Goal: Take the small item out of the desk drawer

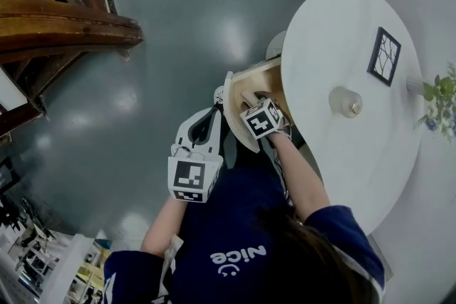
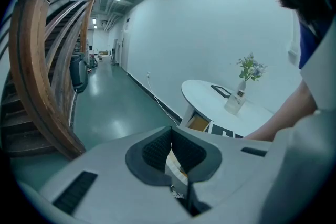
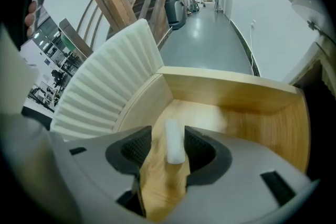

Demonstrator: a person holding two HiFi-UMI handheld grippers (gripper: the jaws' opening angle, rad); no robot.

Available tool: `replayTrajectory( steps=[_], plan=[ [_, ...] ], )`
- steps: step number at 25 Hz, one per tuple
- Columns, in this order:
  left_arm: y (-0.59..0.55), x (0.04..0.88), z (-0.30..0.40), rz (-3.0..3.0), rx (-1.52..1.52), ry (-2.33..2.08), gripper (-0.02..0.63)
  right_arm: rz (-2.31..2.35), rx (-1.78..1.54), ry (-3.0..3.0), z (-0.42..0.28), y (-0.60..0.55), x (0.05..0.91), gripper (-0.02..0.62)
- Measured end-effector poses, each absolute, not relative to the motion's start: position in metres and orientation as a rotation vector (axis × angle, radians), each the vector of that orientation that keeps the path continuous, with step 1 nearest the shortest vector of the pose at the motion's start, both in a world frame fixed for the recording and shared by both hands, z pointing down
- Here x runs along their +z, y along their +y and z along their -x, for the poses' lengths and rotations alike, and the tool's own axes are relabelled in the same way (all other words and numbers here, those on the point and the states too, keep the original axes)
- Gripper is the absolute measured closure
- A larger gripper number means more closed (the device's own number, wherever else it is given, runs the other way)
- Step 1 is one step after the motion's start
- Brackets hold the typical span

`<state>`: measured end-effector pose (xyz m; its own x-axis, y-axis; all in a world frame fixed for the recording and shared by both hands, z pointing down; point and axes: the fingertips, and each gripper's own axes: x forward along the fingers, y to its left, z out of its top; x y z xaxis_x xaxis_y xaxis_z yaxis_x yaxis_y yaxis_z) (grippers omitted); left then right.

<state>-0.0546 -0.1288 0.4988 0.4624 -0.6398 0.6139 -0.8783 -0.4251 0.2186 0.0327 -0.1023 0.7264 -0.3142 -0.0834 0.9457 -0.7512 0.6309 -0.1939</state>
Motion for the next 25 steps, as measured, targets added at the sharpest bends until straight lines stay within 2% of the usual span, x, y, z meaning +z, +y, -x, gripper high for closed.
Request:
replayTrajectory(
  steps=[25],
  plan=[
    [-0.110,0.522,0.066,-2.099,0.678,-1.321,0.601,-0.519,0.742,-1.706,-0.032,-0.093,0.782,0.370]
  ],
)
